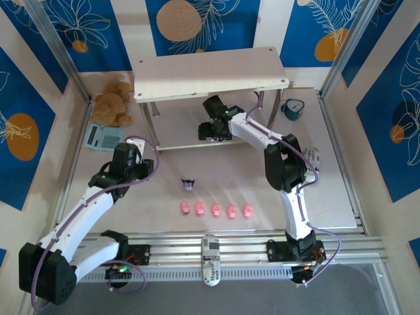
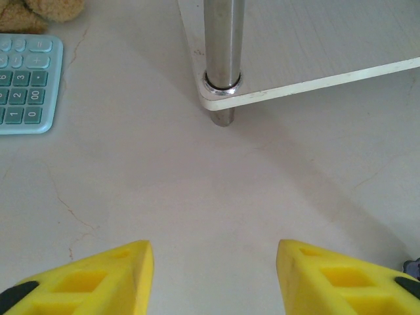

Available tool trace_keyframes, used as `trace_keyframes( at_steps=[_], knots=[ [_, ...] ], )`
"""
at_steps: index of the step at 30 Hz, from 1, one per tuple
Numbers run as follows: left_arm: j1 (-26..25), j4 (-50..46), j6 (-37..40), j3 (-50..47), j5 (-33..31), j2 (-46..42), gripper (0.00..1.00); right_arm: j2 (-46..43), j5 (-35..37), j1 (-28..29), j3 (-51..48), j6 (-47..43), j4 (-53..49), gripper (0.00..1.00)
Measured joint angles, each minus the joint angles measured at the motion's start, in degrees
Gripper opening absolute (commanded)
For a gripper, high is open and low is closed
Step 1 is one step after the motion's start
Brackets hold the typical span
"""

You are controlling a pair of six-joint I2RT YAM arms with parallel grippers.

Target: Place and organize the plastic toys onto the shelf

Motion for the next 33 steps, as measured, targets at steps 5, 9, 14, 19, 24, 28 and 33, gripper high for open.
trace_keyframes(
  at_steps=[5,9,14,19,24,28,33],
  knots=[
    [0.0,0.0,0.0,0.0,0.0,0.0,0.53,0.1,-0.8,0.3,0.2,0.0,0.3,0.79],
    [0.0,0.0,0.0,0.0,0.0,0.0,0.53,0.1,-1.6,0.5,0.2,0.5,0.3,0.79],
    [0.0,0.0,0.0,0.0,0.0,0.0,0.53,0.1,-2.2,0.8,0.2,1.8,0.3,0.80],
    [0.0,0.0,0.0,0.0,0.0,0.0,0.53,0.1,-2.8,0.7,0.2,2.9,0.3,0.80],
    [0.0,0.0,0.0,0.0,0.0,0.0,0.53,0.1,-3.3,0.7,0.2,4.0,0.4,0.80],
    [0.0,0.0,0.0,0.0,0.0,0.0,0.53,0.1,-3.9,0.7,0.2,5.0,0.7,0.80],
    [0.0,0.0,0.0,0.0,0.0,0.0,0.53,0.0,-4.9,0.7,0.1,6.1,1.2,0.81]
  ],
)
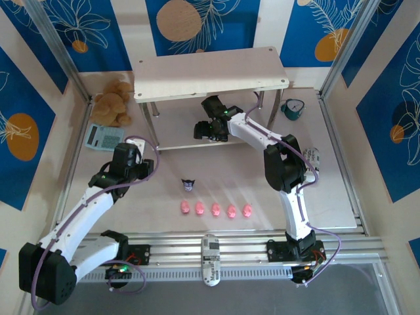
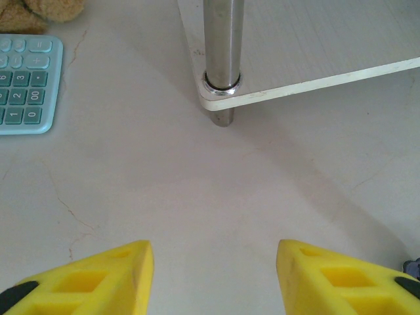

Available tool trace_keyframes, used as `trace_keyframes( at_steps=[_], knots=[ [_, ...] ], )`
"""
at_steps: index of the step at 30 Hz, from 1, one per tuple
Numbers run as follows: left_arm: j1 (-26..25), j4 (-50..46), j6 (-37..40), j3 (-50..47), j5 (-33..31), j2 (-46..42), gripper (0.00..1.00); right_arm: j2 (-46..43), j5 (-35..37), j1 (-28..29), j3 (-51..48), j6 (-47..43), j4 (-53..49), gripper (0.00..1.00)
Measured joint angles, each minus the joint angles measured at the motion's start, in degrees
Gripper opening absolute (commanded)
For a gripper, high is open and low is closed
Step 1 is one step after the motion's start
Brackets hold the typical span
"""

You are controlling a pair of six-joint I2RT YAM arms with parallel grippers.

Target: Place and organize the plastic toys onto the shelf

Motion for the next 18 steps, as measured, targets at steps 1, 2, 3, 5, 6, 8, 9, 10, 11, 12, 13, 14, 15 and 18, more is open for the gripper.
trace_keyframes(
  at_steps=[1,2,3,5,6,8,9,10,11,12,13,14,15,18],
  knots=[
    [0.0,0.0,0.0,0.0,0.0,0.0,0.53,0.0,-0.3,0.0,-0.1,0.2,0.1,0.81],
    [0.0,0.0,0.0,0.0,0.0,0.0,0.53,-0.1,-0.5,0.0,-0.3,0.4,0.3,0.81],
    [0.0,0.0,0.0,0.0,0.0,0.0,0.53,-0.2,-0.7,0.1,-0.4,0.5,0.5,0.81],
    [0.0,0.0,0.0,0.0,0.0,0.0,0.53,-0.5,-1.1,0.1,-0.9,0.6,0.9,0.81],
    [0.0,0.0,0.0,0.0,0.0,0.0,0.53,-0.6,-1.2,0.1,-1.1,0.8,1.2,0.81],
    [0.0,0.0,0.0,0.0,0.0,0.0,0.53,-0.9,-1.5,0.1,-1.6,1.0,1.5,0.81],
    [0.0,0.0,0.0,0.0,0.0,0.0,0.53,-1.0,-1.7,0.1,-1.8,1.1,1.6,0.81],
    [0.0,0.0,0.0,0.0,0.0,0.0,0.53,-1.1,-1.9,0.1,-1.9,1.3,1.6,0.81],
    [0.0,0.0,0.0,0.0,0.0,0.0,0.53,-1.1,-2.1,0.2,-1.9,1.5,1.7,0.81],
    [0.0,0.0,0.0,0.0,0.0,0.0,0.53,-1.1,-2.2,0.2,-2.1,1.5,1.8,0.81],
    [0.0,0.0,0.0,0.0,0.0,0.0,0.53,-1.3,-2.2,0.2,-2.3,1.6,2.0,0.81],
    [0.0,0.0,0.0,0.0,0.0,0.0,0.53,-1.4,-2.4,0.2,-2.4,1.7,2.1,0.81],
    [0.0,0.0,0.0,0.0,0.0,0.0,0.53,-1.5,-2.6,0.2,-2.6,1.8,2.1,0.81],
    [0.0,0.0,0.0,0.0,0.0,0.0,0.53,-1.6,-2.9,0.4,-2.7,1.9,2.3,0.81]
  ],
)
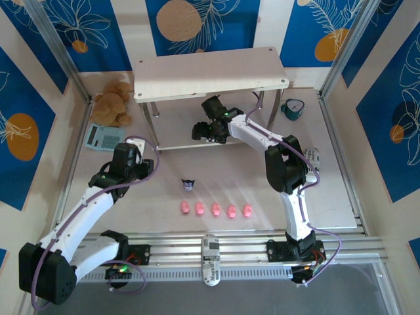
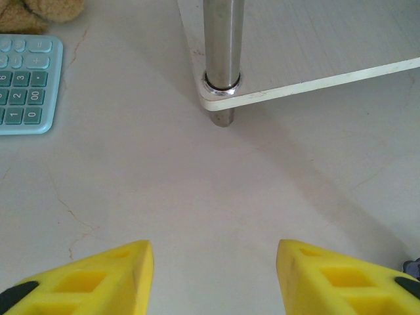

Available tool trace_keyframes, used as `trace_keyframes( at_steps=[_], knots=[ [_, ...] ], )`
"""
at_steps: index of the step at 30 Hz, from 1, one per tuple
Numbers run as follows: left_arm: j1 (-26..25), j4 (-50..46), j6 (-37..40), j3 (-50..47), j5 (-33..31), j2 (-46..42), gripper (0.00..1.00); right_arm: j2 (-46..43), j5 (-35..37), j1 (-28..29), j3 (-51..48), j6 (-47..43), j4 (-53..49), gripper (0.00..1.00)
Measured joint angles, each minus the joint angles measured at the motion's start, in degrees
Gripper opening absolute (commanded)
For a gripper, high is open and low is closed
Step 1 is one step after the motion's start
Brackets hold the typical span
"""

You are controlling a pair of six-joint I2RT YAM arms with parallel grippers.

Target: Place and organize the plastic toys onto the shelf

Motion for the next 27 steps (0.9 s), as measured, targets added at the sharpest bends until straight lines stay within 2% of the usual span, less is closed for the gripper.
trace_keyframes(
  at_steps=[11,17,22,27],
  knots=[
    [0.0,0.0,0.0,0.0,0.0,0.0,0.53,-0.3,-0.5,0.2,-0.5,0.0,0.2,0.81],
    [0.0,0.0,0.0,0.0,0.0,-0.1,0.54,-2.8,-0.5,-0.2,-3.9,0.0,0.7,0.81],
    [0.0,-0.5,-0.1,0.0,0.8,-0.6,0.54,-9.0,-0.3,-0.2,-8.6,-0.7,0.0,0.81],
    [-0.4,-4.4,-0.9,1.9,5.8,-1.6,0.54,-20.4,-0.3,-0.2,-12.7,-2.3,-2.4,0.81]
  ],
)
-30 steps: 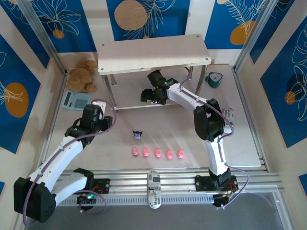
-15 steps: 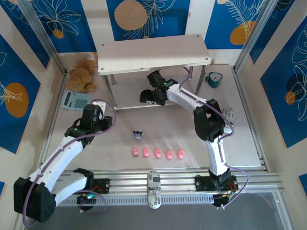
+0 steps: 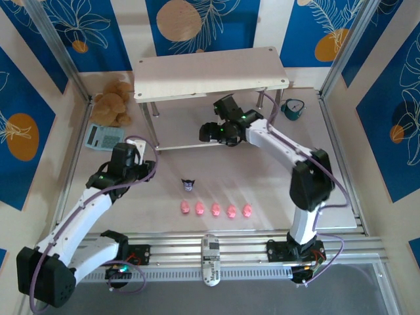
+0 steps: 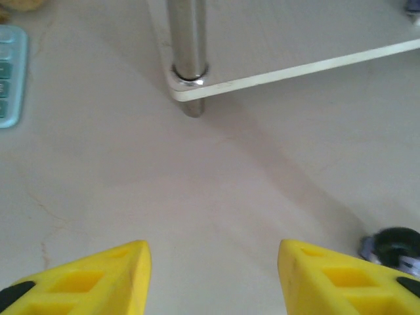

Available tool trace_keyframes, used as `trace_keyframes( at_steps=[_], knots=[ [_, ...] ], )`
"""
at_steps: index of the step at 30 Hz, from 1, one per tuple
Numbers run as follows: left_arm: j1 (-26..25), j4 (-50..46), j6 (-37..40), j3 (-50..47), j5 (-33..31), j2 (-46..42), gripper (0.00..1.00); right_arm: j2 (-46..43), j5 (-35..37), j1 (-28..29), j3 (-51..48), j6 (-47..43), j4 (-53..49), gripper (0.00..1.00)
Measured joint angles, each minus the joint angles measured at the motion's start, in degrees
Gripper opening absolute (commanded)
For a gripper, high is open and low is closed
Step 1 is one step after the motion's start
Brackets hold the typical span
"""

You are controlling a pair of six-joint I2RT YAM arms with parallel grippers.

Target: Place and organize the plastic toys onto the shelf

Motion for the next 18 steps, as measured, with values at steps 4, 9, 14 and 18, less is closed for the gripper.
trace_keyframes(
  at_steps=[4,9,14,18],
  knots=[
    [-4.1,-3.6,-1.8,1.6,3.9,-1.2,0.54,-9.9,0.4,-0.9,-3.3,-1.4,-3.3,0.81],
    [-15.3,-5.8,-5.9,2.1,5.0,0.8,0.54,-18.5,0.7,-5.2,-6.7,-2.5,-5.0,0.81],
    [-21.6,-6.8,-11.4,1.6,3.3,3.9,0.57,-21.7,0.3,-7.5,-11.1,-2.8,-5.7,0.81],
    [-22.1,-6.1,-15.0,0.7,2.7,3.8,0.58,-22.8,-0.9,-8.3,-13.4,-3.1,-6.1,0.81]
  ],
)
